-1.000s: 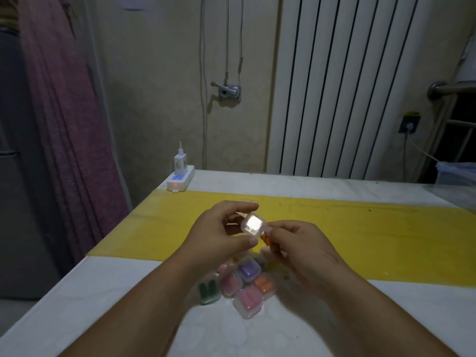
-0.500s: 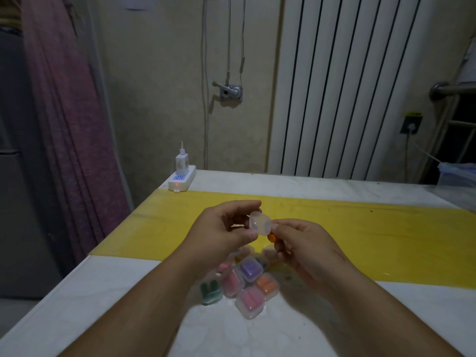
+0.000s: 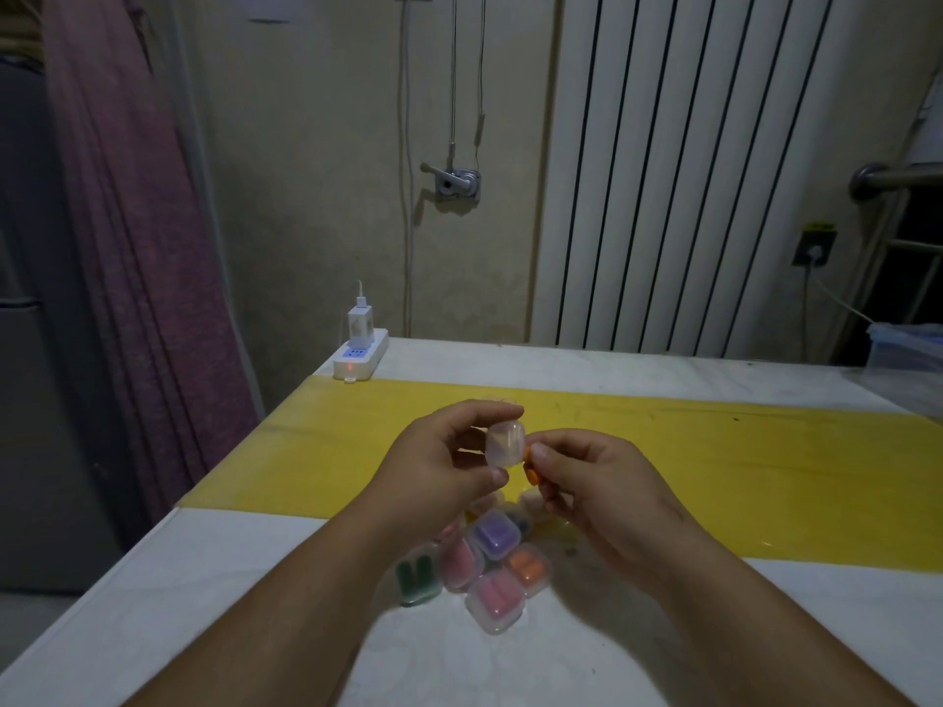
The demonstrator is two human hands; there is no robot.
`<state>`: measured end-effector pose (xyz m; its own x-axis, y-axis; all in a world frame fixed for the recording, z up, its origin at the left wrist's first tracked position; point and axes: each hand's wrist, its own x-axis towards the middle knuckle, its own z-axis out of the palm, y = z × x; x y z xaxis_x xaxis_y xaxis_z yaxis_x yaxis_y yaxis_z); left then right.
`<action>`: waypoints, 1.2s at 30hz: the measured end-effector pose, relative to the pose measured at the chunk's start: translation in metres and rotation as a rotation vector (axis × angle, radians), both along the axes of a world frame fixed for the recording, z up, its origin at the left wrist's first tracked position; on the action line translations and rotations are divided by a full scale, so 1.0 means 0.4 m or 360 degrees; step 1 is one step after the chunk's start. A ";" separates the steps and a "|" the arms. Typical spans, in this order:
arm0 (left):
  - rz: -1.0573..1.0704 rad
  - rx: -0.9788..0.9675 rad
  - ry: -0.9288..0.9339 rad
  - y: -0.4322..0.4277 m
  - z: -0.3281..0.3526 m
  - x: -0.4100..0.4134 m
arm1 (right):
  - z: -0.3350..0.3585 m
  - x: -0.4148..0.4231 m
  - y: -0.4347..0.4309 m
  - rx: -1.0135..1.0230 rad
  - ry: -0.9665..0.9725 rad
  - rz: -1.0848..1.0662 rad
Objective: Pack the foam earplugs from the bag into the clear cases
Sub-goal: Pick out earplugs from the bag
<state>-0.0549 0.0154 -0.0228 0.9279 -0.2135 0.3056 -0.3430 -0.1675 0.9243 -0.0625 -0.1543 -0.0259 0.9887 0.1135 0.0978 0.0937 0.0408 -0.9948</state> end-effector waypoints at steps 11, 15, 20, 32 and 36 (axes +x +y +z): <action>0.0144 0.0307 -0.0218 -0.008 -0.013 0.006 | -0.004 -0.015 0.011 -0.0495 -0.0216 -0.0175; -0.0055 -0.0013 -0.0034 -0.002 -0.008 0.001 | -0.003 -0.007 -0.003 -0.0451 -0.0296 -0.0311; 0.0051 -0.0065 -0.0148 -0.007 -0.004 0.002 | -0.017 0.003 -0.002 -0.0398 -0.0181 -0.0178; 0.0275 0.0113 -0.0328 -0.010 -0.015 0.008 | -0.033 0.012 0.010 -0.0176 0.0073 -0.0199; 0.0302 -0.0191 -0.0078 -0.004 -0.001 0.010 | -0.028 0.013 0.004 -0.0113 0.0143 -0.0196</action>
